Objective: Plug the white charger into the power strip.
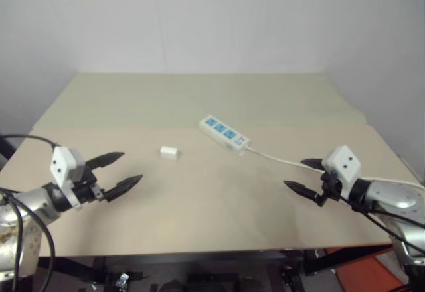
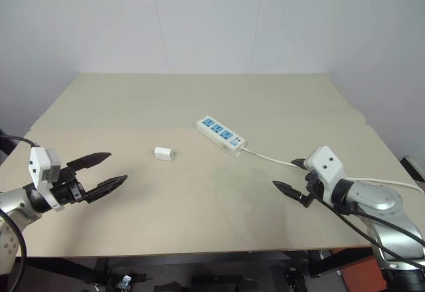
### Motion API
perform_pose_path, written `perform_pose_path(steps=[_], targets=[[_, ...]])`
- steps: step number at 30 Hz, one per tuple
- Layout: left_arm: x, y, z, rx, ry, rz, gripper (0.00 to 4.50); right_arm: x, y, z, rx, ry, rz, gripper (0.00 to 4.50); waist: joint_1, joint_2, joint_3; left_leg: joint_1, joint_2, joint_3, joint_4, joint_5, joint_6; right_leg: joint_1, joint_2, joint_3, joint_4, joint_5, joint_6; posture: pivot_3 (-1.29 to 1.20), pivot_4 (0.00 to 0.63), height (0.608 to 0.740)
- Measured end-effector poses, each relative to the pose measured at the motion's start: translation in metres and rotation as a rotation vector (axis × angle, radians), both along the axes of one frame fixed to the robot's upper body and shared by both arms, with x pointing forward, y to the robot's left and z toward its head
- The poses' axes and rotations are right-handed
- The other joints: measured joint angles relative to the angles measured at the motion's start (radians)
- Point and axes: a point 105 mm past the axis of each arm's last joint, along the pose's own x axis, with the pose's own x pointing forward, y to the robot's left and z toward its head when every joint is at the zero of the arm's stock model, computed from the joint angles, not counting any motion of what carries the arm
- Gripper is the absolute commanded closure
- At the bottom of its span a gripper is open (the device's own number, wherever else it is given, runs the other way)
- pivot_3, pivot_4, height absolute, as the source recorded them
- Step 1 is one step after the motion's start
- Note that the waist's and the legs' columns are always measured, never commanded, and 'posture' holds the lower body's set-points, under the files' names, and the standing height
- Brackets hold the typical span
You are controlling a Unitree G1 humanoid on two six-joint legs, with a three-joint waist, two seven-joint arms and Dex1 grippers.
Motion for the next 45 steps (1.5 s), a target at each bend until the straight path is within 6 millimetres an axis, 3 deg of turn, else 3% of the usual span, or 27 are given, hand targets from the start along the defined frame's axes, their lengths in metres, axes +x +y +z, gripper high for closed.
perform_pose_path(steps=[13, 19, 25, 30, 34, 41, 45], targets=[[0.0, -0.001, 0.0, -0.002, 0.002, 0.001, 0.0, 0.001, 0.004, -0.005, -0.009, 0.011, 0.006, 0.03, 0.0, 0.0, 0.0, 0.0, 0.0, 0.0, 0.0, 0.0, 0.0, 0.0, 0.0, 0.0, 0.0, 0.0, 0.0, 0.0, 0.15, 0.74], [0.001, -0.006, -0.005, 0.005, 0.021, -0.026, 0.0, 0.008, 0.005, 0.003, 0.01, -0.013, 0.005, 0.03, 0.0, 0.0, 0.0, 0.0, 0.0, 0.0, 0.0, 0.0, 0.0, 0.0, 0.0, 0.0, 0.0, 0.0, 0.0, 0.0, 0.15, 0.74], [0.019, -0.035, -0.011, 0.109, 0.045, -0.14, 0.0, 0.044, 0.009, -0.003, 0.052, -0.002, 0.021, 0.03, 0.0, 0.0, 0.0, 0.001, -0.001, 0.0, 0.0, 0.0, 0.0, 0.002, 0.0, 0.0, 0.0, 0.0, 0.0, 0.0, 0.15, 0.74], [0.041, -0.067, -0.007, 0.103, 0.019, -0.207, 0.0, 0.093, 0.022, -0.019, 0.093, 0.027, 0.003, 0.03, -0.006, -0.001, 0.0, -0.002, -0.001, 0.0, 0.0, 0.0, 0.0, -0.002, 0.001, 0.0, 0.0, 0.0, 0.0, 0.0, 0.15, 0.74], [0.043, -0.085, -0.012, 0.12, 0.025, -0.259, 0.0, 0.124, 0.023, -0.027, 0.07, 0.037, -0.058, 0.03, -0.011, 0.0, 0.0, -0.003, -0.001, 0.0, 0.0, 0.001, 0.0, -0.002, 0.001, 0.0, 0.0, 0.0, 0.0, 0.0, 0.15, 0.74], [0.042, -0.091, -0.014, 0.107, 0.021, -0.252, 0.0, 0.131, 0.029, -0.052, 0.083, 0.134, -0.061, 0.03, -0.012, 0.0, 0.0, -0.003, -0.001, 0.0, 0.0, 0.001, -0.001, -0.002, 0.0, 0.0, 0.001, 0.0, 0.0, 0.0, 0.15, 0.74], [0.037, -0.093, -0.017, 0.102, 0.029, -0.256, 0.0, 0.132, 0.035, -0.051, 0.085, 0.177, -0.033, 0.95, -0.021, 0.0, 0.0, -0.001, 0.0, 0.0, 0.0, 0.001, -0.001, -0.001, 0.0, 0.0, 0.002, 0.0, 0.0, 0.0, 0.15, 0.74]])
